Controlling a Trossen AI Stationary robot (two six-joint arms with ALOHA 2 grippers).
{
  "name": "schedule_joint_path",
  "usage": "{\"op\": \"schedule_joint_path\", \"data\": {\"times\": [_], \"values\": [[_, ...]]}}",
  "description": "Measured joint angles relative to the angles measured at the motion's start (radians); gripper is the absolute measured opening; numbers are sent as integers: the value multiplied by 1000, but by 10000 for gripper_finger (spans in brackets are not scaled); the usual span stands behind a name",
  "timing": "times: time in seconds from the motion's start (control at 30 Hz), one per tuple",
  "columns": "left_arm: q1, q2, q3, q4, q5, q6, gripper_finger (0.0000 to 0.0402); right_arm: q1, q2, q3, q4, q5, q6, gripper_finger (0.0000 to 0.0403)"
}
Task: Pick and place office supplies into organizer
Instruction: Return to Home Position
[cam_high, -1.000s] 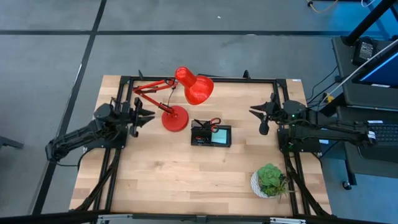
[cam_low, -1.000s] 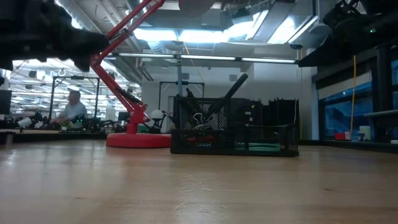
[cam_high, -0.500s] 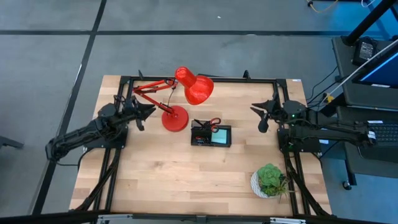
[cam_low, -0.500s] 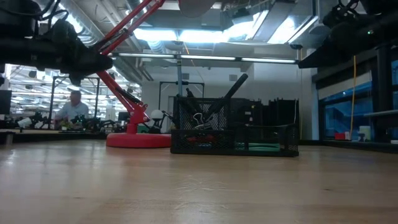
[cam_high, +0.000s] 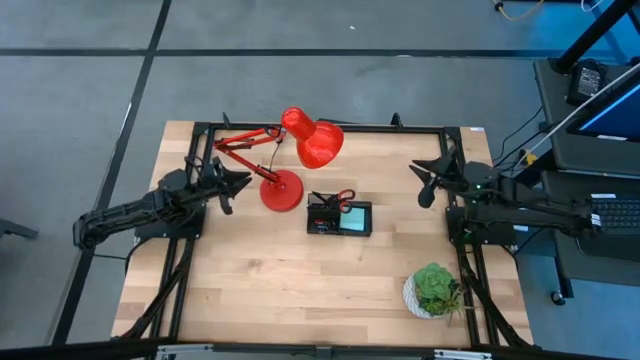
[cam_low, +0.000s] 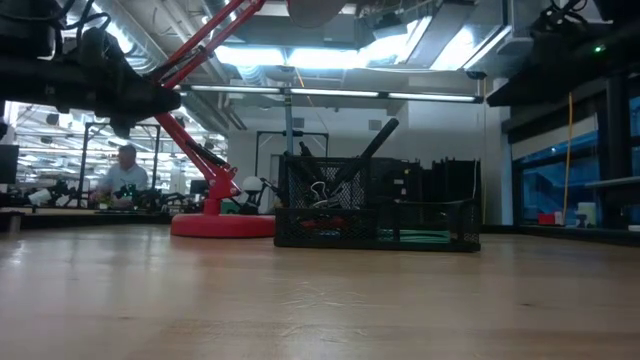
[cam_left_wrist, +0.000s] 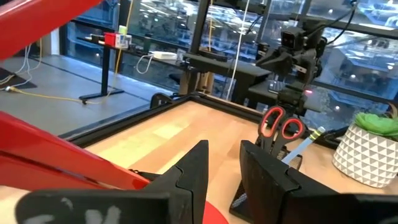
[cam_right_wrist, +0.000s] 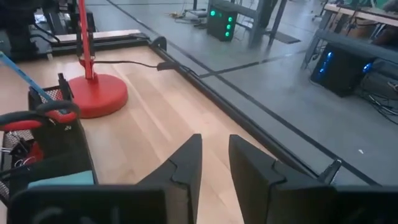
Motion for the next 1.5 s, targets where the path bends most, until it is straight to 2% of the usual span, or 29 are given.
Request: {"op": "schedule_joint_path", "data": {"times": [0.37,0.83,1.03,1.3,1.4,1.5], "values": [[-5,0,0,1,-2,17,86,0,-149,0,-76,2,-15,84],[-5,0,0,1,-2,27,86,0,-297,0,-93,1,-20,84],[-5,0,0,2,-2,27,86,0,-343,0,-93,-1,-19,84],[-5,0,0,2,-2,27,86,0,-342,0,-90,-1,-17,84],[-5,0,0,2,-2,37,86,0,-342,-46,-18,-2,-22,84],[-5,0,0,2,-2,38,86,0,-342,-157,115,-2,-41,84]]}}
